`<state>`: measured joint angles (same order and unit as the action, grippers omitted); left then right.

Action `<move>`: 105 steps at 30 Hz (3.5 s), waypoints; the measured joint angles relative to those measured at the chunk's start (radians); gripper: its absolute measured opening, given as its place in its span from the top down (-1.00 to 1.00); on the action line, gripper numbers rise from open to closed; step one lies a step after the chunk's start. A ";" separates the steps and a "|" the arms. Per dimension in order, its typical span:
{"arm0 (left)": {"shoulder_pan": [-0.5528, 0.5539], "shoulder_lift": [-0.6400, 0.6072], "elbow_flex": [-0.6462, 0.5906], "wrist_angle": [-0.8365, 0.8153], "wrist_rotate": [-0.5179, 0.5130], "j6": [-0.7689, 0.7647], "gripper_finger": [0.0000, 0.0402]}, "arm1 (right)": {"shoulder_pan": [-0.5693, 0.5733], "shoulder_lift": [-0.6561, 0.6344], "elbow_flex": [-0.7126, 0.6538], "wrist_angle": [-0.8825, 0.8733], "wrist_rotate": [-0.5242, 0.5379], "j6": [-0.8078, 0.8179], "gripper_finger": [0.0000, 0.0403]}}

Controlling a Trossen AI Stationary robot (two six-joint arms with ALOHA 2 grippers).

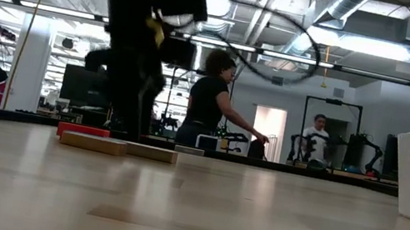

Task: Sort blocks by size
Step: Put the big brown block into the gray bin

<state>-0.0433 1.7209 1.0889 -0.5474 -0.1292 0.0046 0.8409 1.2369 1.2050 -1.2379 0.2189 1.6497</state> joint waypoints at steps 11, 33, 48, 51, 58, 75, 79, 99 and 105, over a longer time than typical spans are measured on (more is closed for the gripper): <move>0.038 0.097 0.003 0.035 0.056 0.079 0.21 | -0.026 0.000 0.023 0.000 0.000 -0.002 -0.11; 0.021 -0.074 0.225 0.326 0.031 -0.103 0.55 | -0.116 -0.035 0.014 0.232 0.467 -0.212 -0.11; -0.053 -0.090 0.303 0.617 0.132 -0.230 0.55 | -0.313 -0.055 0.015 0.677 0.516 -0.901 -0.30; -0.070 -0.093 0.304 0.660 0.148 -0.225 0.55 | -0.313 -0.053 0.014 0.714 0.516 -0.943 -0.36; -0.075 -0.090 0.304 0.672 0.160 -0.219 0.55 | -0.344 -0.035 0.015 0.884 0.516 -1.107 -0.37; -0.089 -0.090 0.303 0.749 0.130 -0.281 0.55 | -0.423 0.021 0.015 1.021 0.451 -1.187 0.21; -0.098 -0.090 0.303 0.752 0.107 -0.280 0.55 | -0.422 0.025 0.015 1.025 0.411 -1.184 0.40; -0.072 -0.091 0.303 0.136 0.124 -0.482 -0.56 | -0.182 -0.034 0.015 0.487 0.150 -0.749 0.40; -0.096 -0.083 0.237 -0.006 0.112 -0.520 -0.48 | 0.067 0.026 -0.061 0.397 0.116 -0.380 0.40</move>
<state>-0.1393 1.6383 1.3256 -0.5531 -0.0174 -0.5150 0.9084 1.2629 1.1445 -0.8408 0.3354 1.2693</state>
